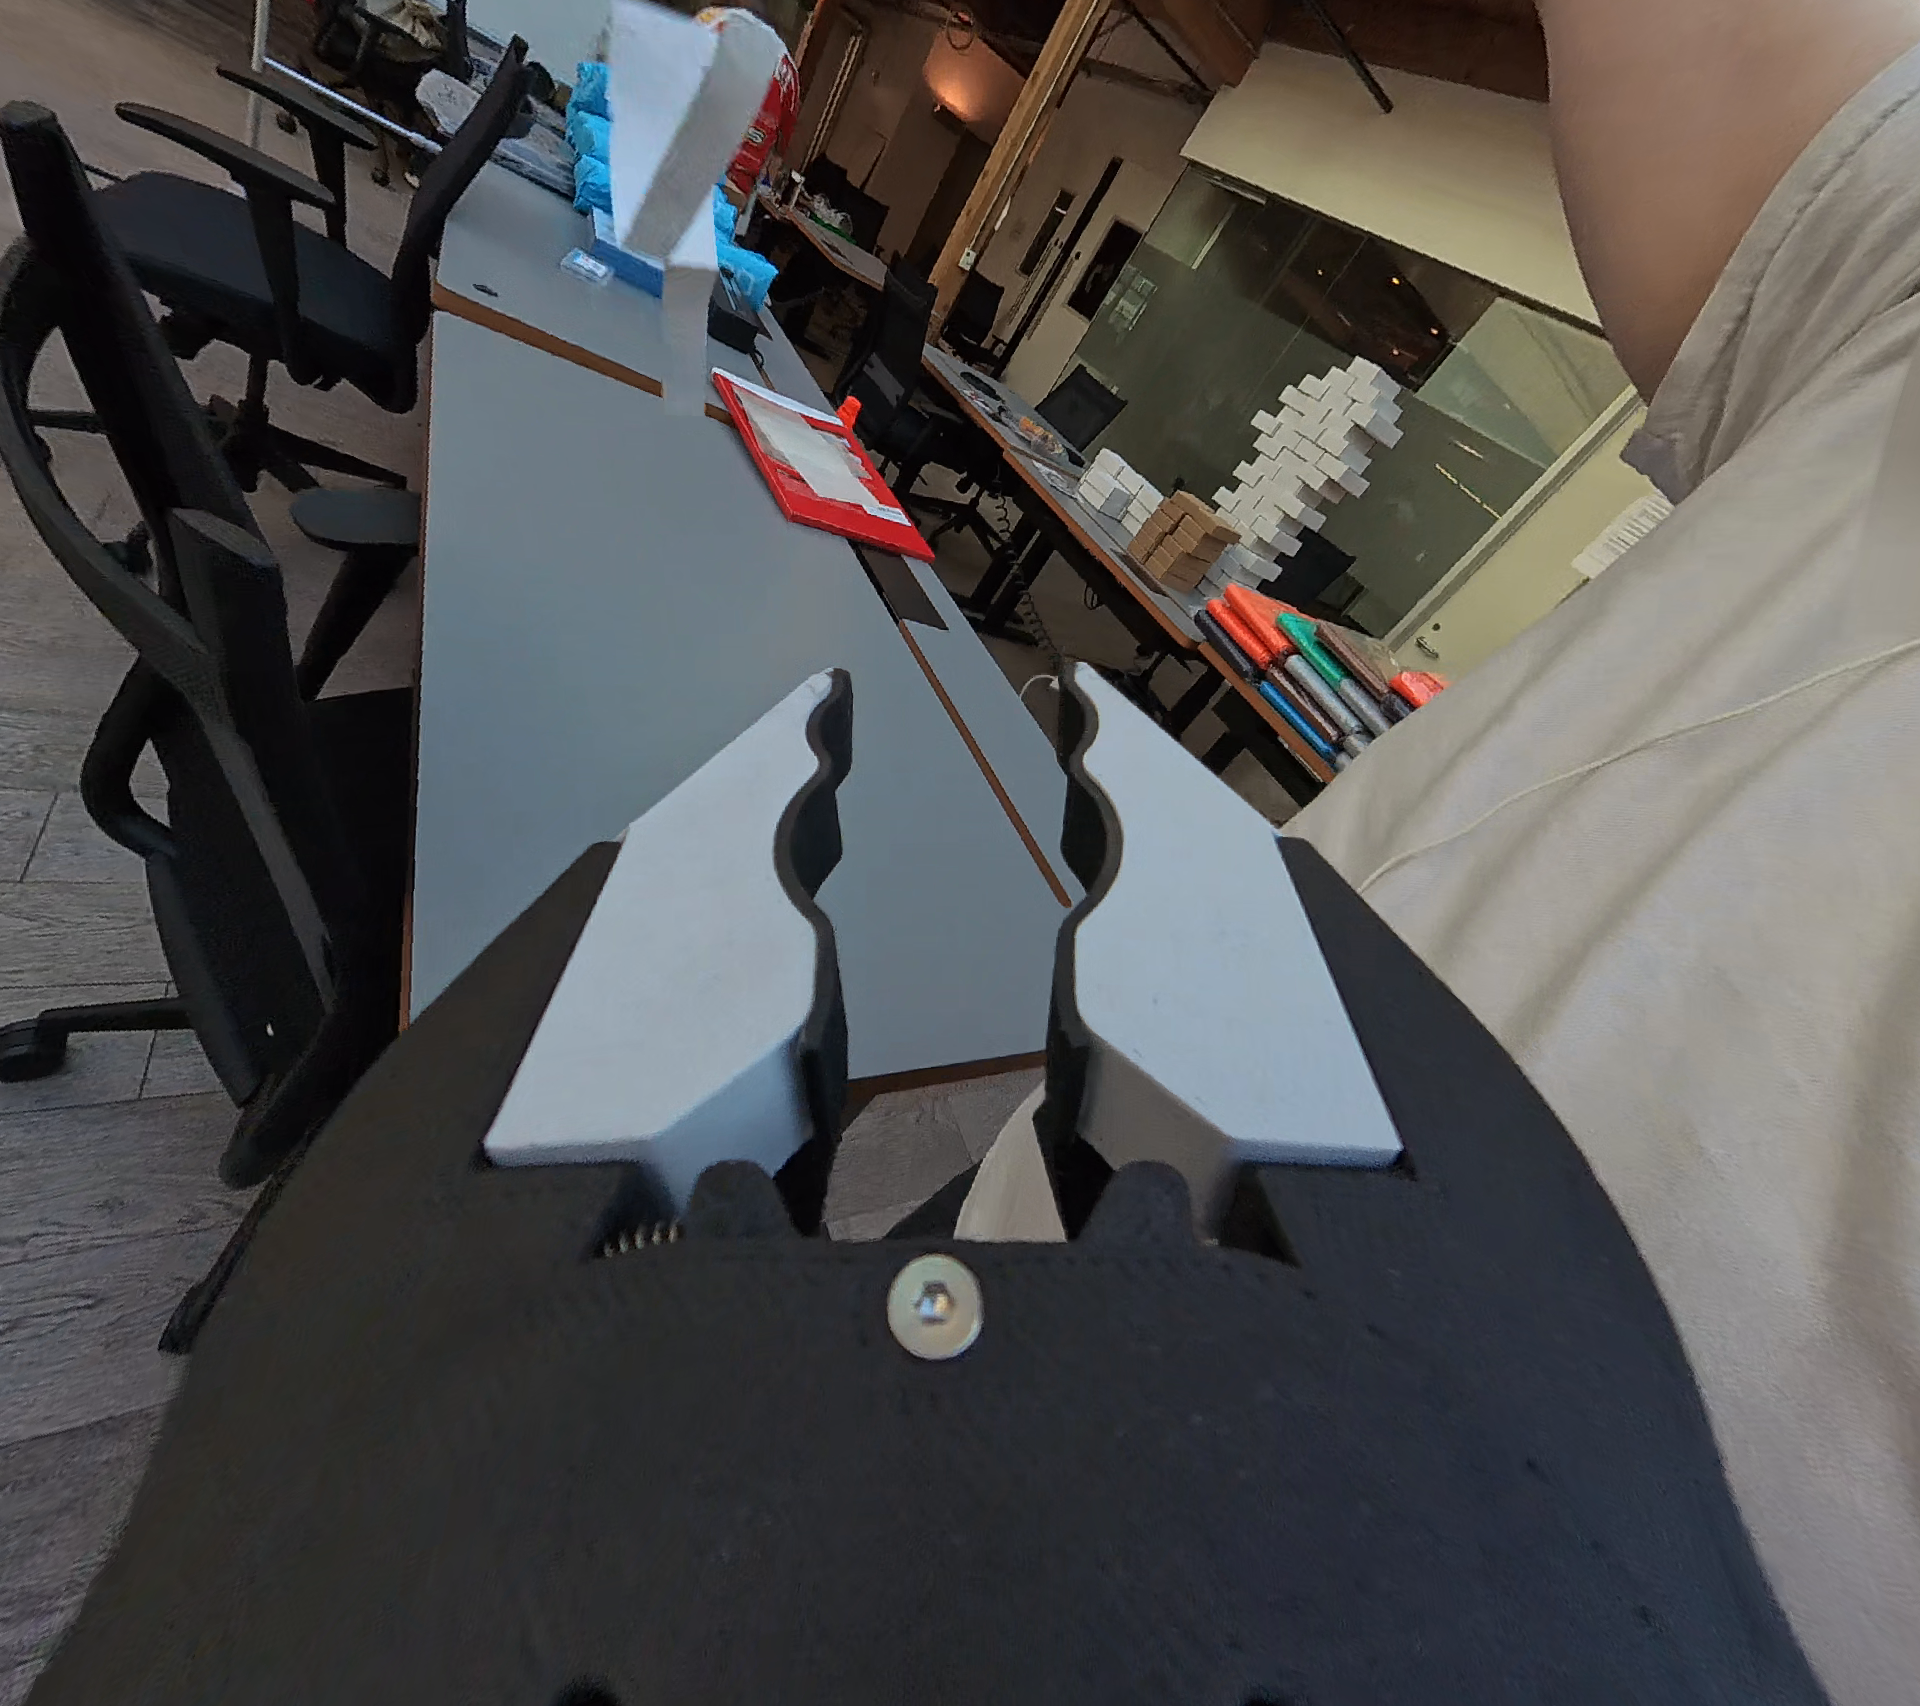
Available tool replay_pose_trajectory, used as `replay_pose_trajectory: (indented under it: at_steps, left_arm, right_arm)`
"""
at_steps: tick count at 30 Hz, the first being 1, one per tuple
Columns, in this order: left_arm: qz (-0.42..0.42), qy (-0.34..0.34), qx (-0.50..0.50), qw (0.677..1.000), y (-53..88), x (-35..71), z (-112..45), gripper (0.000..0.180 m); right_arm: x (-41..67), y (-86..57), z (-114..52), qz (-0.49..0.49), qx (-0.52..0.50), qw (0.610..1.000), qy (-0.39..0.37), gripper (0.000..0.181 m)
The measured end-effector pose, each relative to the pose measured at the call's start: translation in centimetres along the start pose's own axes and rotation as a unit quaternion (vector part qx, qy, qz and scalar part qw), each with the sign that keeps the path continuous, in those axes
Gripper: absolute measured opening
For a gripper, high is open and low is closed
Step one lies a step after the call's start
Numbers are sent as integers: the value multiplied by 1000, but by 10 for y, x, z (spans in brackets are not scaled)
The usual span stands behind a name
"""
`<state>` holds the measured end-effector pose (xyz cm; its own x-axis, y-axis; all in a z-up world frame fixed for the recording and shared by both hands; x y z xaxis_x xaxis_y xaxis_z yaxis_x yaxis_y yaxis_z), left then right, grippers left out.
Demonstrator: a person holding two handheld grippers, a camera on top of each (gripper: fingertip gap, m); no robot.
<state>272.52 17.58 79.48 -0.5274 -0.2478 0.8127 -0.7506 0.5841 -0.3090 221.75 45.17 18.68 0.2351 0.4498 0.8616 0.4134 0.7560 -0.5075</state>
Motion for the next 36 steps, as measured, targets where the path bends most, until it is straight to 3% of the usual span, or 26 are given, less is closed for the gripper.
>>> replay_pose_trajectory:
  at_steps: [6, 11, 15, 18, 21, 26, 31, 35, 36]
  left_arm:
    - [16, 49, -7, 999, -3, -25, 53, 86]
    - [-20, 167, 101, 981, 67, -138, 132, 87]
    - [-141, 291, 182, 929, 193, -341, 294, 81]
    - [-250, 425, 135, 860, 270, -527, 425, 77]
    - [-336, 474, 80, 810, 307, -651, 496, 64]
    - [-384, 499, 78, 773, 293, -741, 484, 60]
    - [-479, 555, 135, 667, 290, -795, 460, 55]
    - [-471, 580, 217, 628, 306, -804, 449, 0]
    - [-489, 565, 242, 619, 310, -795, 443, 0]
  right_arm:
    - [-29, 12, -17, 47, -46, 996, 65, 39]
    - [-42, 21, -34, 60, -78, 990, 100, 41]
    - [-62, 34, -48, 69, -92, 983, 146, 41]
    - [-78, 46, -61, 91, -88, 972, 201, 42]
    - [-84, 47, -75, 115, -91, 962, 232, 41]
    - [-98, 40, -98, 117, -64, 954, 268, 39]
    - [-110, 34, -113, 145, -38, 955, 255, 37]
    - [-113, 34, -127, 140, -29, 961, 236, 35]
    - [-113, 35, -131, 131, -27, 963, 234, 33]
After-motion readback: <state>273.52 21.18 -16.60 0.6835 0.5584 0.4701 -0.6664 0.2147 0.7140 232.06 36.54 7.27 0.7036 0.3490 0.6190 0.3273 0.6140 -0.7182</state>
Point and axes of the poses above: each gripper's, where its closed fingertips meet, z back along the fingers, x out of its top, y = z × x across the jaws, the point moved 7 cm from there along z, back along the fingers, and after that the axes turned 1 degree about -x, right-handed, at the moved point
